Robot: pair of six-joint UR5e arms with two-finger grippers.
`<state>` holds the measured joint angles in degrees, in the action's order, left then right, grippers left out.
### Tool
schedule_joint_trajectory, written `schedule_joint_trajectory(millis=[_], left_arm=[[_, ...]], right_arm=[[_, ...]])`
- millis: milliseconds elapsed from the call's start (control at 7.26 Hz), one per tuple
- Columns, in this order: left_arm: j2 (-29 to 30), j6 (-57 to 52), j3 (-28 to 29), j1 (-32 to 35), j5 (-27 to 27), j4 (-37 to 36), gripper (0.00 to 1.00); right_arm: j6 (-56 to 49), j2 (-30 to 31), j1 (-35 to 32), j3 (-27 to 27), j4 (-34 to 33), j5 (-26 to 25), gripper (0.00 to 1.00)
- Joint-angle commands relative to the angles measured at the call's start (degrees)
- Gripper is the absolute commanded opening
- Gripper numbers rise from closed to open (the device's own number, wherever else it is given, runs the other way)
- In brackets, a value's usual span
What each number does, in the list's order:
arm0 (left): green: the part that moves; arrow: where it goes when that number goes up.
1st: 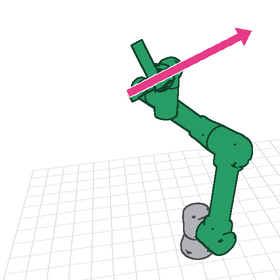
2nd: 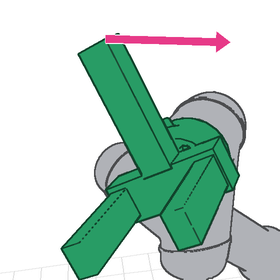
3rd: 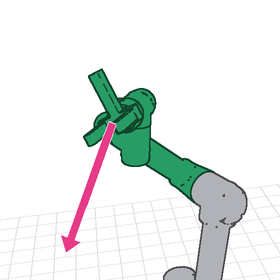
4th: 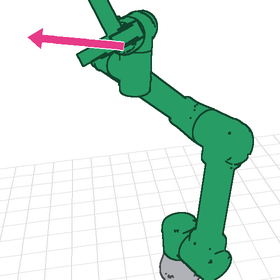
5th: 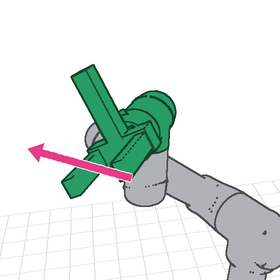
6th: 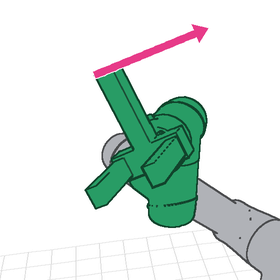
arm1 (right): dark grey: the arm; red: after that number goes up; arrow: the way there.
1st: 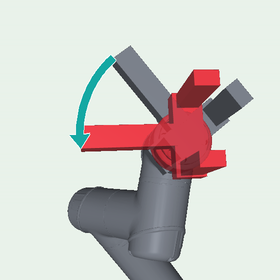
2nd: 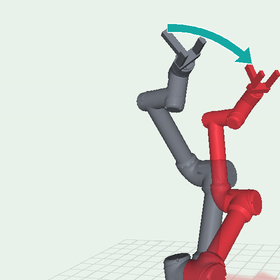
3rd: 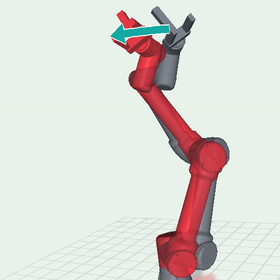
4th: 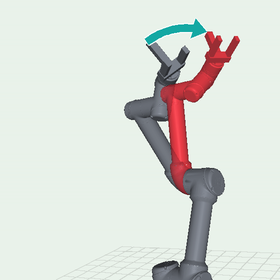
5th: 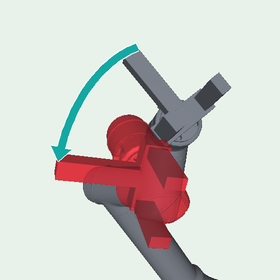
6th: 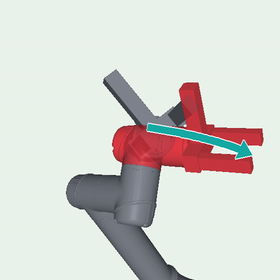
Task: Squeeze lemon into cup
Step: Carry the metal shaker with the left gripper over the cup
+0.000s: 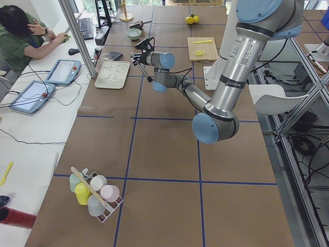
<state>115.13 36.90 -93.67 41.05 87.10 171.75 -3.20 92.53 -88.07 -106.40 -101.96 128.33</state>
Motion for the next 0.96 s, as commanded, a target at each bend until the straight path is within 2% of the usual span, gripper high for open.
schedule_joint_trajectory(millis=[0, 276, 551, 827], left_arm=[[5.25, -0.25, 5.75, -3.41, -0.26, 11.65, 0.00], [7.21, -3.13, 9.54, -6.75, -2.96, 17.72, 0.00], [11.84, -8.86, 14.63, -12.99, -12.88, 18.09, 0.00], [12.05, -8.87, 16.40, -16.16, -16.50, 18.09, 0.00]], right_arm=[[-0.05, 0.11, -0.43, -0.04, 0.01, -0.09, 1.00], [0.04, 0.11, -0.70, -0.04, 0.01, -0.09, 1.00], [0.13, 0.11, -0.70, -0.04, 0.01, -0.09, 1.00], [0.22, 0.11, -0.96, -0.04, 0.01, -0.09, 1.00]])
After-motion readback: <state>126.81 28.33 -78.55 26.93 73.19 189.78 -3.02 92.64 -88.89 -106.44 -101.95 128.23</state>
